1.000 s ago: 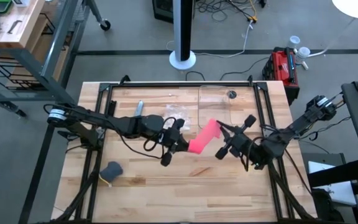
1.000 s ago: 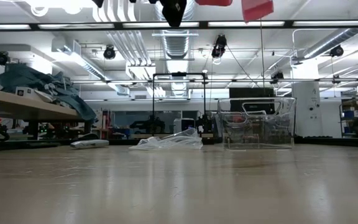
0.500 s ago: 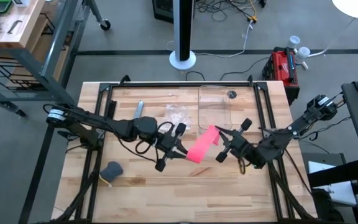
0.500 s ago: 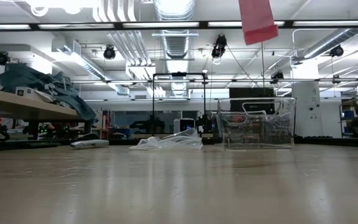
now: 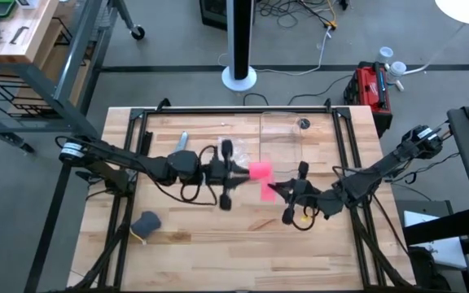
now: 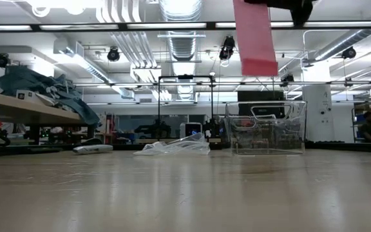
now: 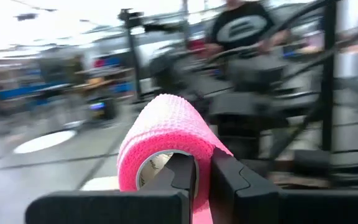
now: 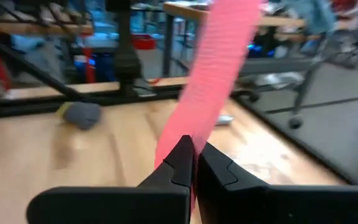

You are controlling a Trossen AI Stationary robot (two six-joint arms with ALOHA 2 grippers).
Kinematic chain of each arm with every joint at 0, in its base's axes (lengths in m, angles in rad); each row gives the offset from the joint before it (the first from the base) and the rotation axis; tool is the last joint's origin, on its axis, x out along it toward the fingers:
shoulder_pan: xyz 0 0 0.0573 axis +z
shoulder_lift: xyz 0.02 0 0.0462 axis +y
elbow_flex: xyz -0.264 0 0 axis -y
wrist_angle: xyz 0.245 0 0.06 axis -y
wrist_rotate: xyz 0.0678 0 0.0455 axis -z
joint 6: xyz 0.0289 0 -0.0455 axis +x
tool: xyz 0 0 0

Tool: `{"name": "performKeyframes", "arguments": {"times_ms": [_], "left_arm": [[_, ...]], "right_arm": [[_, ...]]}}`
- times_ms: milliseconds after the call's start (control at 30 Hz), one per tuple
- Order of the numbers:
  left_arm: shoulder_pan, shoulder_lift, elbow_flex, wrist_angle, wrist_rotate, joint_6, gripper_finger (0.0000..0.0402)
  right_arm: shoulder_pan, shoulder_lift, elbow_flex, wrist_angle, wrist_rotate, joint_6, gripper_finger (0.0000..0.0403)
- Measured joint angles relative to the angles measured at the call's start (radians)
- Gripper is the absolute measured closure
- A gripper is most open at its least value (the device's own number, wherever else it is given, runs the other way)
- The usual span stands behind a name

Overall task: Roll bandage
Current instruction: Roll the pink bandage

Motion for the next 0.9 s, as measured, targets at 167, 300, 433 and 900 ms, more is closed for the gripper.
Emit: {"name": "performKeyframes", "arguments": {"times_ms": [167,300,433,900], "left_arm": [[0.0,0.002,-0.001,0.008,-0.042,0.028,0.0391],[0.001,0.003,-0.001,0.0,-0.059,0.06,0.0391],[0.0,0.003,-0.013,-0.009,-0.094,0.097,0.0391],[-0.017,0.003,-0.024,0.016,-0.103,0.174,0.0391]], "right_arm": [[-0.015,0.018,-0.002,0.117,-0.106,-0.014,0.0403],[-0.021,0.014,-0.002,0.257,-0.226,-0.048,0.0403],[-0.022,-0.01,-0.002,0.363,-0.319,-0.052,0.0403],[-0.123,-0.034,0.038,0.373,-0.53,0.183,0.0403]]}}
